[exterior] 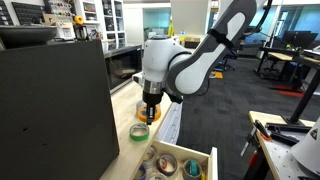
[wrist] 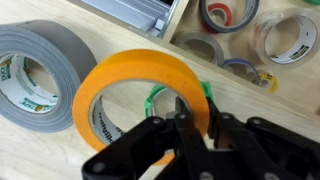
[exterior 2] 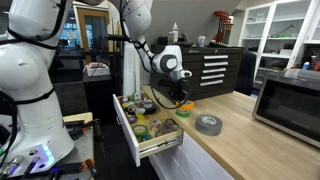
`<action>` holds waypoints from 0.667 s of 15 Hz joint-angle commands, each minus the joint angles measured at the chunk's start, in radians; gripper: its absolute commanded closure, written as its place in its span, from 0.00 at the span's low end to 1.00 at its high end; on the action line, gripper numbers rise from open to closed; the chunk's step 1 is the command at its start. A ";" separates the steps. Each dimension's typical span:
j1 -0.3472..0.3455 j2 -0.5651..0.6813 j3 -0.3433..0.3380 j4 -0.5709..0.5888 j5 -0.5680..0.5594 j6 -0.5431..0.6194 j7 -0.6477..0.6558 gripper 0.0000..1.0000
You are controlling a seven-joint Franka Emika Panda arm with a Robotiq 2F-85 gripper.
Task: Take the orange masking tape and put it on the counter
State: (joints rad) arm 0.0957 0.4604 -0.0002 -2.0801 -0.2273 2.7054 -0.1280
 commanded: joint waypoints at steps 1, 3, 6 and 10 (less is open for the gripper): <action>-0.032 0.060 0.007 0.055 -0.005 0.041 -0.049 0.95; -0.046 0.103 0.014 0.093 0.008 0.035 -0.063 0.95; -0.072 0.181 0.026 0.163 0.018 0.021 -0.095 0.94; -0.085 0.234 0.044 0.224 0.022 0.008 -0.118 0.94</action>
State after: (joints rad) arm 0.0387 0.6333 0.0172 -1.9288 -0.2200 2.7186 -0.1913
